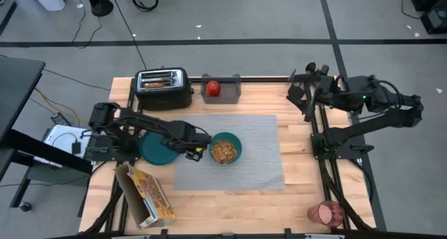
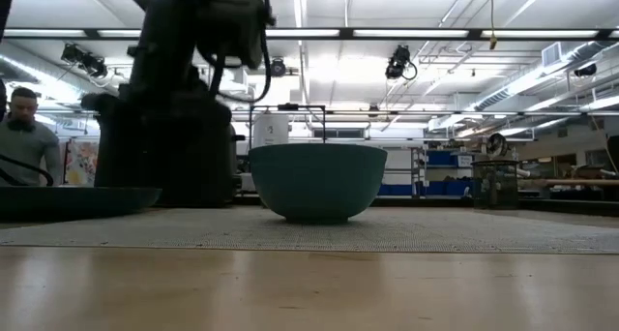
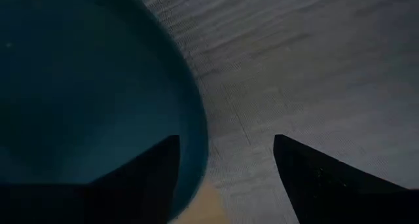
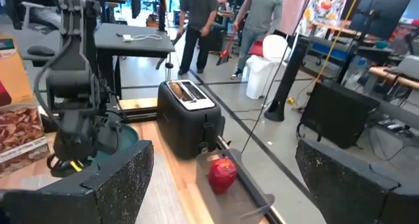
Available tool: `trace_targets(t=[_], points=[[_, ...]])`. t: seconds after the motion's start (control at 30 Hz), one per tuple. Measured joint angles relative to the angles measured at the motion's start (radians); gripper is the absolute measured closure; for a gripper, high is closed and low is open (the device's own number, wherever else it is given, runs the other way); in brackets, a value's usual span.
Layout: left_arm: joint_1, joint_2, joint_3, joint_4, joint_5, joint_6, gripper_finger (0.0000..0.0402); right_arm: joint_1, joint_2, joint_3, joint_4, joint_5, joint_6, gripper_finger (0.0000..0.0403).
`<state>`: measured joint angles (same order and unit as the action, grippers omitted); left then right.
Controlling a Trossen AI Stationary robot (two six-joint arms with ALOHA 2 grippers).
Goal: Arrange a breakfast setting
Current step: Put the blue plate on the bottom left of the placemat
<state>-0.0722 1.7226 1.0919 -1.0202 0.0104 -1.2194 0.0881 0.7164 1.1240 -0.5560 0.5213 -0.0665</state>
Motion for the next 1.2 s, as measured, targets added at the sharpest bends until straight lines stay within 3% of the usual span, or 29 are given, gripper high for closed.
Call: trace_targets(t=[0.43,0.77,1.2], points=[[0.011,-0.014,-0.152,0.105,0.009,-0.026,0.0272,0.000,-0.002,0.000,-0.040,-0.002,0.019,0.0028],[-0.064,-0.019,-0.151,0.105,-0.041,0.020,0.0380,0.000,-0.002,0.000,-0.039,0.017,0.011,0.0028],[-0.239,-0.114,0.109,-0.128,-0.139,0.299,0.0387,0.000,-0.004,0.000,-0.045,0.114,-0.034,0.0028]])
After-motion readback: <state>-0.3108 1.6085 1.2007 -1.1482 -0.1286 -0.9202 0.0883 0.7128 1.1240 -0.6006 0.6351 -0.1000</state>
